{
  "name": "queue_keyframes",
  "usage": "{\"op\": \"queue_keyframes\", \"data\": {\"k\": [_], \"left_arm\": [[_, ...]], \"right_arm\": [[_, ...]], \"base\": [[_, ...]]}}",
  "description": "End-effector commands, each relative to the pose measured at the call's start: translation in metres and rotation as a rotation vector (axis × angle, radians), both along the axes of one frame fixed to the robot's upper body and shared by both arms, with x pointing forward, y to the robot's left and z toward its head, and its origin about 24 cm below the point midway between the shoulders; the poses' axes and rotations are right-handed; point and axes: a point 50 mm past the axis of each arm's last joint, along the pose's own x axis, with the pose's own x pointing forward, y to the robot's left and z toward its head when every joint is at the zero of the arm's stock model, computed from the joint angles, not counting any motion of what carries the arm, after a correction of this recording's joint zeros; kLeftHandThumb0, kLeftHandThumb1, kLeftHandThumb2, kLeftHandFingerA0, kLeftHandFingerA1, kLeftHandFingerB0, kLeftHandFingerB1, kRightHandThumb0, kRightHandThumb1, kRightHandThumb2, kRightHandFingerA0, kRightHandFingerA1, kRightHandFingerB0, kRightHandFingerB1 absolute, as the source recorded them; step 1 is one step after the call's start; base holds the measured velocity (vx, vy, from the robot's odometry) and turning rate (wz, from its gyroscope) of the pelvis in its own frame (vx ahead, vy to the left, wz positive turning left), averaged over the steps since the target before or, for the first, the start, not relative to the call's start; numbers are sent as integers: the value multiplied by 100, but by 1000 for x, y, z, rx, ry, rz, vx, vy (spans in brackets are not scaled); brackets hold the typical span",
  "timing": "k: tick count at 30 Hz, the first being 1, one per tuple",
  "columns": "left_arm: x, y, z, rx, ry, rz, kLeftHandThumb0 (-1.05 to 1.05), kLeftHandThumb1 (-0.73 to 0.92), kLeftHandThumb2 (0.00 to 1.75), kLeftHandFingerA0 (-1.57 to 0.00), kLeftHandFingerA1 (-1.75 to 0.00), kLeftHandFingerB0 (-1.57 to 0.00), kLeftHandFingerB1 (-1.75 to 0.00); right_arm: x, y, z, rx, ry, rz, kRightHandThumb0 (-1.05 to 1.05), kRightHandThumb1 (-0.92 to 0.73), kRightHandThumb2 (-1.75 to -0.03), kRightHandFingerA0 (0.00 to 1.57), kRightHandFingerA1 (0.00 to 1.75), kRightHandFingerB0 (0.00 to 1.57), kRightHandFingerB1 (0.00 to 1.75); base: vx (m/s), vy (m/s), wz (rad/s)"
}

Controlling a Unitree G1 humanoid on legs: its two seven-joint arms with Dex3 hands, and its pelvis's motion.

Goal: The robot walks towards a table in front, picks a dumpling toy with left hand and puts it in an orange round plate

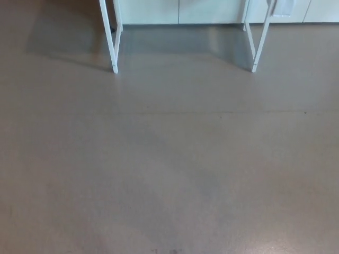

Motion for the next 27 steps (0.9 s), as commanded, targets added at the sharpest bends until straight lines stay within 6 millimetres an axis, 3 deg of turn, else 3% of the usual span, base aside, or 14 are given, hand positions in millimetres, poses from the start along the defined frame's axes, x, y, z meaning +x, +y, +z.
{"op": "queue_keyframes", "data": {"k": [1,6,7,8,9,14,16,17,18,19,20,23,24,27], "left_arm": [[5,3,5,-23,-27,-43,-23,49,55,-56,-59,-25,-30],[6,3,5,-23,-22,-54,-23,48,54,-52,-57,-26,-30],[6,3,5,-21,-26,-54,-24,53,56,-63,-58,-26,-30],[7,3,5,-19,-30,-54,-24,53,56,-63,-58,-26,-30],[6,3,5,-21,-32,-56,-24,51,55,-64,-63,-27,-30],[9,3,5,-34,-39,-37,-25,48,55,-54,-51,-24,-29],[10,3,5,-39,-40,-35,-19,32,85,-54,-70,-11,-49],[10,3,5,-33,-36,-41,-27,47,54,-56,-55,-25,-30],[10,3,5,-25,-32,-49,-27,47,54,-56,-55,-25,-30],[11,4,5,-34,-33,-42,-21,32,85,-51,-68,-11,-49],[11,4,6,-40,-35,-40,-47,42,71,-64,-63,-18,-39],[14,4,5,-24,-29,-55,-36,48,55,-71,-63,-25,-29],[11,4,5,-21,-24,-54,-29,47,54,-74,-69,-26,-30],[16,3,5,-15,-32,-67,-22,50,55,-58,-59,-26,-30]], "right_arm": [[1,-5,4,11,-15,10,-25,-57,-57,79,60,33,32],[1,-6,4,5,-14,6,-26,-57,-57,76,55,34,32],[2,-6,4,3,-14,13,-20,-40,-90,68,73,20,51],[3,-6,5,2,-13,22,-20,-40,-90,68,73,20,51],[3,-6,5,18,-20,5,-24,-57,-57,69,53,33,32],[6,-5,5,9,-28,11,-26,-56,-57,81,68,35,32],[6,-5,5,3,-26,17,-27,-56,-57,81,66,35,32],[6,-5,5,3,-25,18,-28,-55,-57,80,64,35,32],[7,-5,5,4,-23,19,-28,-55,-57,80,64,35,32],[7,-5,4,7,-27,8,-26,-55,-57,82,66,35,32],[7,-5,4,10,-29,3,-26,-55,-56,79,64,34,32],[10,-4,4,21,-41,-20,-19,-38,-88,66,73,20,51],[7,-4,3,20,-34,-15,-25,-55,-56,76,61,35,32],[11,-4,4,20,-38,-16,-25,-55,-57,71,56,34,32]], "base": [[-44,55,51],[7,95,-5],[46,202,-12],[86,216,-15],[130,301,-19],[162,309,-8],[194,157,-2],[216,101,2],[250,52,7],[212,43,7],[241,-5,10],[269,-67,11],[288,-110,15],[296,-189,20]]}}
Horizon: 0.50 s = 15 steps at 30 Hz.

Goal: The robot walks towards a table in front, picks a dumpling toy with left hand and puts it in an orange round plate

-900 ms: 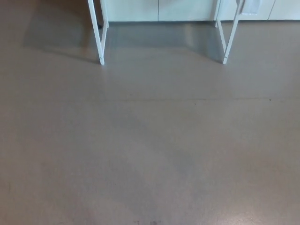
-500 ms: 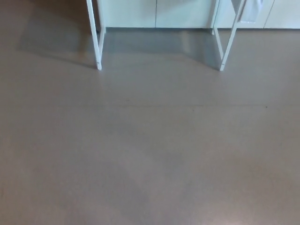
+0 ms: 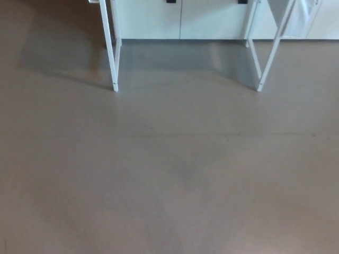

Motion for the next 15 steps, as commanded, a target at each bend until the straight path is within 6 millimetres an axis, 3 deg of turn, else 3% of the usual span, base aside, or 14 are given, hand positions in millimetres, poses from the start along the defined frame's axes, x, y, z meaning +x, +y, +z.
{"op": "queue_keyframes", "data": {"k": [1,3,5,6,7,8,9,11,12,13,14,15], "left_arm": [[9,-1,1,9,-15,-32,-22,50,55,-58,-59,-26,-30],[15,0,2,8,-31,-20,-19,48,55,-56,-52,-27,-30],[15,0,2,7,-36,-12,-19,48,55,-56,-52,-27,-30],[16,1,3,4,-43,-8,-20,47,54,-56,-61,-26,-30],[11,0,2,15,-36,-27,-16,32,84,-66,-77,-13,-50],[10,0,2,19,-32,-35,-16,32,84,-66,-77,-13,-50],[10,1,2,29,-27,-45,-23,46,54,-68,-77,-28,-30],[9,2,3,38,-15,-53,-21,46,54,-65,-77,-27,-30],[8,3,3,27,-10,-47,-23,49,54,-57,-66,-24,-29],[8,3,3,12,-5,-39,-23,49,54,-57,-66,-24,-29],[4,2,2,10,-4,-25,-19,48,55,-63,-81,-25,-30],[2,2,2,11,-3,-19,-19,48,55,-63,-81,-25,-30]], "right_arm": [[9,-3,3,2,-20,-29,-25,-55,-57,71,56,34,32],[14,-2,3,-3,-33,-31,-25,-56,-57,63,46,35,32],[13,-2,3,-6,-33,-29,-25,-56,-57,63,46,35,32],[13,-2,3,-7,-26,-11,-28,-56,-57,71,54,34,32],[9,-2,2,1,-20,-37,-27,-55,-57,67,50,34,32],[7,-3,2,4,-18,-49,-27,-55,-57,67,50,34,32],[8,-2,1,4,-15,-45,-26,-55,-57,68,51,34,32],[6,0,0,9,-10,-39,-28,-56,-57,69,51,33,32],[6,1,0,7,-8,-29,-29,-56,-57,69,49,34,31],[6,1,0,4,-5,-19,-29,-56,-57,69,49,34,31],[0,1,-1,6,2,-31,-26,-56,-57,71,53,34,32],[-3,1,-1,7,5,-37,-26,-56,-57,71,53,34,32]], "base": [[450,-275,-62],[420,-242,60],[272,-96,12],[323,-59,-3],[334,-26,-1],[340,8,-5],[331,41,-11],[332,115,-22],[329,176,-20],[420,156,-19],[436,214,-22],[502,237,-57]]}}
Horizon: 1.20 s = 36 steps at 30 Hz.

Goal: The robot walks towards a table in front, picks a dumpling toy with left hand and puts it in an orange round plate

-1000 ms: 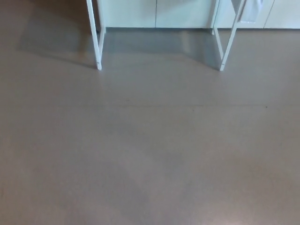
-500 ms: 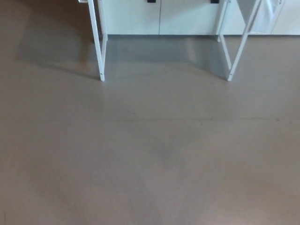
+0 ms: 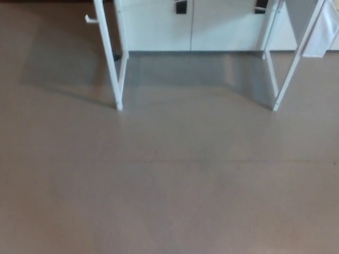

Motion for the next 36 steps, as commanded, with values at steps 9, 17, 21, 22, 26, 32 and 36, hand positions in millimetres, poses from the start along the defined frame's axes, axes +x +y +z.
{"op": "queue_keyframes", "data": {"k": [9,17,21,22,26,32,36], "left_arm": [[-1,5,2,10,18,-1,-24,47,55,-68,-60,-24,-30],[-3,6,4,-11,16,6,-24,48,54,-62,-68,-23,-29],[-1,7,5,-29,10,31,-29,47,54,-57,-55,-21,-29],[-1,7,5,-30,9,29,-20,32,83,-48,-66,-7,-47],[-3,7,4,-25,12,22,-29,48,55,-51,-49,-22,-29],[-2,6,4,-8,13,14,-30,49,55,-50,-46,-22,-29],[-1,6,3,-9,18,18,-32,50,55,-46,-43,-21,-29]], "right_arm": [[-6,-2,1,-2,10,2,-29,-58,-58,64,44,33,32],[-9,-2,0,-2,29,21,-28,-57,-58,67,47,33,32],[-9,0,-1,-9,31,32,-29,-57,-58,70,48,34,32],[-9,0,-1,-9,33,25,-30,-57,-57,68,49,34,32],[-9,-1,-1,-18,39,43,-32,-57,-58,69,52,35,32],[-8,0,-1,-9,36,29,-30,-58,-57,69,56,34,32],[-5,0,-1,-8,35,43,-31,-58,-58,65,46,34,32]], "base": [[450,179,-16],[460,-42,27],[560,-64,27],[543,-56,2],[375,24,-13],[496,206,-31],[379,194,-9]]}}
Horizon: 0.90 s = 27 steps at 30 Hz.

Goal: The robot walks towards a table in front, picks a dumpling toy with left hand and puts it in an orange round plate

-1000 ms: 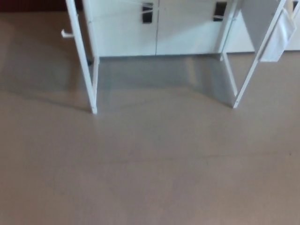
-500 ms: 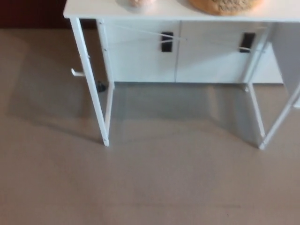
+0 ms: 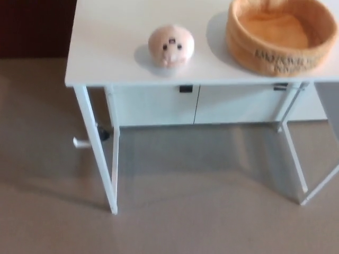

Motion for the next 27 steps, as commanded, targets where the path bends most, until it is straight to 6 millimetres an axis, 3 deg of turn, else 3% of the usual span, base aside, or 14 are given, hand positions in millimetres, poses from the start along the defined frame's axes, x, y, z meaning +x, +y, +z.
{"op": "queue_keyframes", "data": {"k": [1,5,6,7,8,11,12,14,16,17,18,24,26,27], "left_arm": [[-8,1,-1,3,26,12,-33,49,55,-47,-45,-21,-28],[-12,1,-1,2,28,9,-34,50,55,-53,-49,-22,-29],[-12,1,-1,1,30,8,-25,34,85,-30,-59,-7,-47],[-12,2,-1,0,31,7,-25,34,85,-30,-59,-7,-47],[-13,2,-1,-5,36,15,-35,51,55,-42,-43,-20,-28],[-17,3,-1,-10,40,25,-38,51,56,-43,-41,-21,-28],[-18,3,-1,-10,43,29,-39,50,56,-36,-39,-20,-28],[-19,3,-1,-6,48,38,-38,51,56,-45,-40,-21,-29],[-20,3,-1,-4,49,32,-38,51,56,-44,-40,-21,-29],[-20,3,-1,-13,47,39,-28,35,86,-30,-58,-5,-47],[-20,3,-1,-3,52,34,-39,50,56,-44,-39,-21,-29],[-20,3,-1,-3,47,33,-38,50,55,-43,-42,-21,-29],[-22,3,-2,-1,56,43,-40,50,55,-44,-40,-21,-29],[-23,3,-2,0,59,37,-29,34,85,-31,-58,-6,-46]], "right_arm": [[0,-7,4,-20,16,0,-31,-59,-58,70,52,33,32],[-2,-7,4,-14,21,-8,-30,-58,-58,67,50,32,31],[-2,-7,3,-14,22,-10,-31,-58,-58,68,52,32,31],[-2,-7,3,-14,22,-13,-31,-58,-58,68,52,32,31],[-3,-7,3,-15,23,-5,-31,-59,-58,68,50,32,32],[-1,-5,3,-19,28,25,-32,-60,-58,68,50,32,32],[-2,-5,3,-19,28,25,-40,-48,-75,64,61,26,42],[-1,-4,2,-23,31,31,-32,-61,-58,68,46,33,31],[-2,-5,2,-22,31,26,-38,-48,-73,63,57,27,41],[-1,-5,2,-20,30,21,-40,-48,-74,65,59,28,42],[-1,-5,2,-18,31,16,-39,-48,-74,64,59,28,42],[0,-5,2,-17,34,14,-40,-48,-74,63,59,27,42],[-3,-5,2,-8,35,-8,-31,-61,-58,67,48,34,31],[-3,-4,1,-8,39,-7,-31,-61,-58,68,48,34,31]], "base": [[270,95,13],[259,39,10],[251,-41,17],[211,-62,14],[243,-96,6],[312,-140,2],[207,-225,31],[185,-211,8],[153,-153,-1],[162,-99,-4],[151,-65,-10],[141,6,-9],[243,193,5],[247,237,-3]]}}
